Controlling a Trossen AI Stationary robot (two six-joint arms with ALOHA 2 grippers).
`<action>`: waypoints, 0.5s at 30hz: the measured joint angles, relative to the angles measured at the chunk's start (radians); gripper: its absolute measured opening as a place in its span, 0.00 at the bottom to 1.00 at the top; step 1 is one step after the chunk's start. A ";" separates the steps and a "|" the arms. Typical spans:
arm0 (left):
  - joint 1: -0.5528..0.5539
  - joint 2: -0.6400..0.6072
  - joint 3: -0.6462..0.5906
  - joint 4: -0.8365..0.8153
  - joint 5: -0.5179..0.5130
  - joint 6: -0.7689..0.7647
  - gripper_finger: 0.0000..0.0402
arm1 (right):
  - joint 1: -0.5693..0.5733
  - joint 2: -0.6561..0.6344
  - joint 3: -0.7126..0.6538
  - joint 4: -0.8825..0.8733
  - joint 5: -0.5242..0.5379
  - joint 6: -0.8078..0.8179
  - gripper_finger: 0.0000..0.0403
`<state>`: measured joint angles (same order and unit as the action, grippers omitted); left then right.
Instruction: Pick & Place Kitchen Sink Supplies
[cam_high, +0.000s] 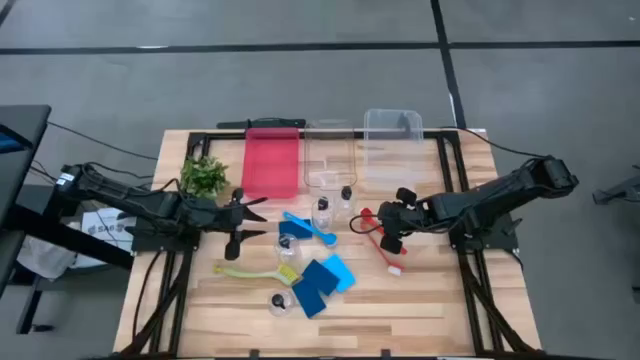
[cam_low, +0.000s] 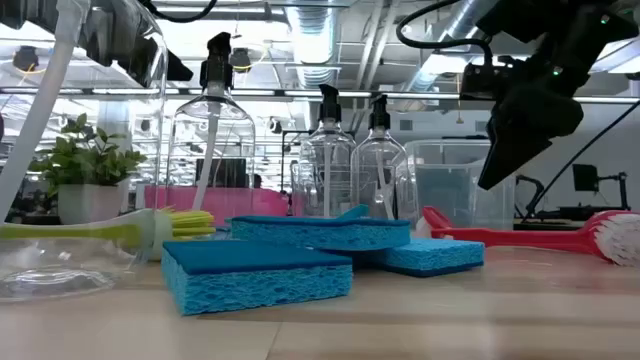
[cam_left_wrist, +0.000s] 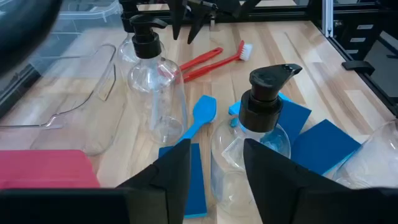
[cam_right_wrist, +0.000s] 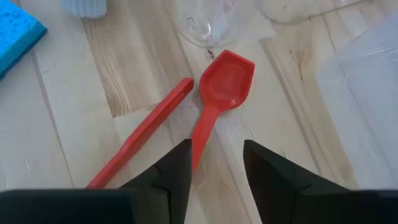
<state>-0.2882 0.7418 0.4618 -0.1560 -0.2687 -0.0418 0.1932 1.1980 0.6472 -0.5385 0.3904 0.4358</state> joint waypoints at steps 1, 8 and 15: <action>0.000 0.000 0.000 0.000 0.000 0.000 0.37 | 0.000 0.000 0.000 0.000 0.000 0.000 0.35; 0.000 0.000 0.000 0.000 0.000 0.000 0.37 | 0.000 0.000 0.000 0.000 0.000 0.000 0.34; 0.000 0.000 0.000 0.000 0.000 0.000 0.37 | 0.000 0.000 0.000 0.000 0.000 0.000 0.34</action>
<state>-0.2880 0.7416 0.4618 -0.1558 -0.2687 -0.0417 0.1936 1.1980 0.6472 -0.5385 0.3904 0.4358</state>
